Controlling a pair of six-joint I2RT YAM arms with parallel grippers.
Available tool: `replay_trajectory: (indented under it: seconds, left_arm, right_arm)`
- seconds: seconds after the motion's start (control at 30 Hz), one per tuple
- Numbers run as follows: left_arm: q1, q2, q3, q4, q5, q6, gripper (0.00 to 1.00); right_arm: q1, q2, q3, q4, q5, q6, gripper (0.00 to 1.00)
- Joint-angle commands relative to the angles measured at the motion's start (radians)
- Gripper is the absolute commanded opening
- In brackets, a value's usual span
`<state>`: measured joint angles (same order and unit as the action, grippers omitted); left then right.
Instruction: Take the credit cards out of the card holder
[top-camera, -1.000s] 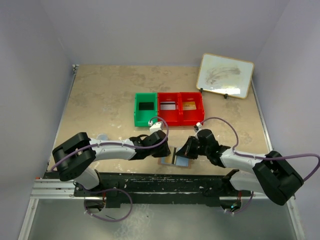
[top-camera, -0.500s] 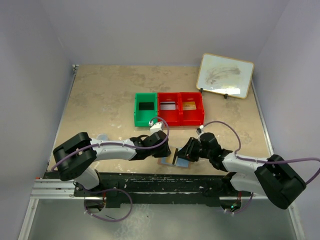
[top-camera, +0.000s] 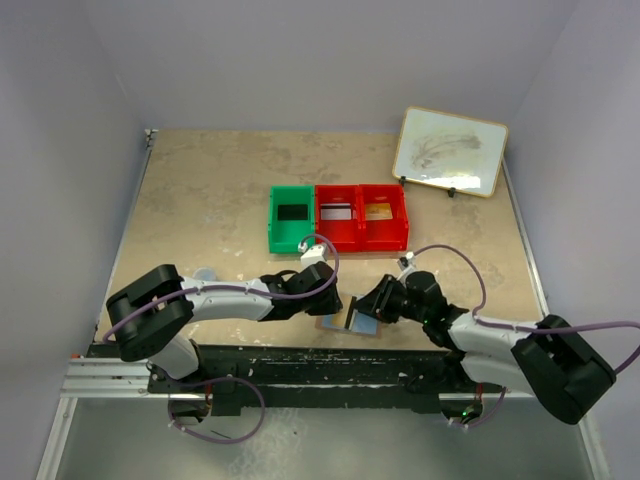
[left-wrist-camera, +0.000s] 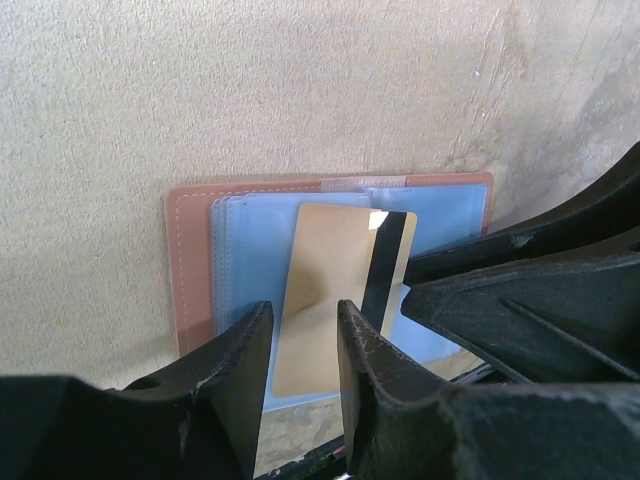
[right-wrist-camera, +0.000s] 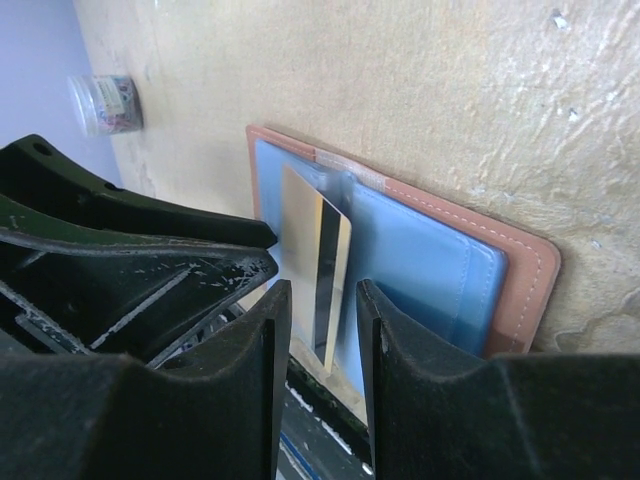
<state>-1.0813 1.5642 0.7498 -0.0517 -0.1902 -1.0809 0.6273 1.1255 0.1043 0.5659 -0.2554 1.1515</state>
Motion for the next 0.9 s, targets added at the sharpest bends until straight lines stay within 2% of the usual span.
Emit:
replay_trajectory:
  seconds: [0.0, 0.23, 0.4, 0.53, 0.73, 0.8, 0.87]
  left_arm:
    - [-0.006, 0.008, -0.004, -0.035, 0.004, 0.004, 0.3]
    - [-0.006, 0.002, 0.005, -0.047, 0.01, 0.0, 0.3]
    - [-0.006, -0.003, 0.007, -0.056, 0.006, 0.003, 0.3]
    - [-0.006, -0.004, 0.013, -0.066, 0.006, 0.003, 0.3]
    - [-0.008, -0.025, 0.039, -0.115, -0.018, 0.011, 0.3]
    - [-0.008, -0.022, 0.037, -0.111, -0.013, 0.01, 0.3]
    - [-0.008, -0.018, 0.033, -0.102, -0.007, 0.007, 0.3]
  right_arm:
    - [-0.004, -0.004, -0.009, 0.072, -0.029, -0.012, 0.35]
    - [-0.003, 0.116, 0.008, 0.103, -0.072, -0.025, 0.36]
    - [-0.003, 0.166, -0.004, 0.195, -0.109, -0.012, 0.34]
    - [-0.003, 0.187, 0.007, 0.217, -0.113, 0.003, 0.27]
    - [-0.003, 0.108, -0.017, 0.221, -0.053, 0.044, 0.19]
    - [-0.003, 0.093, -0.002, 0.184, -0.057, 0.04, 0.11]
    - [-0.003, 0.084, 0.006, 0.165, -0.061, 0.043, 0.08]
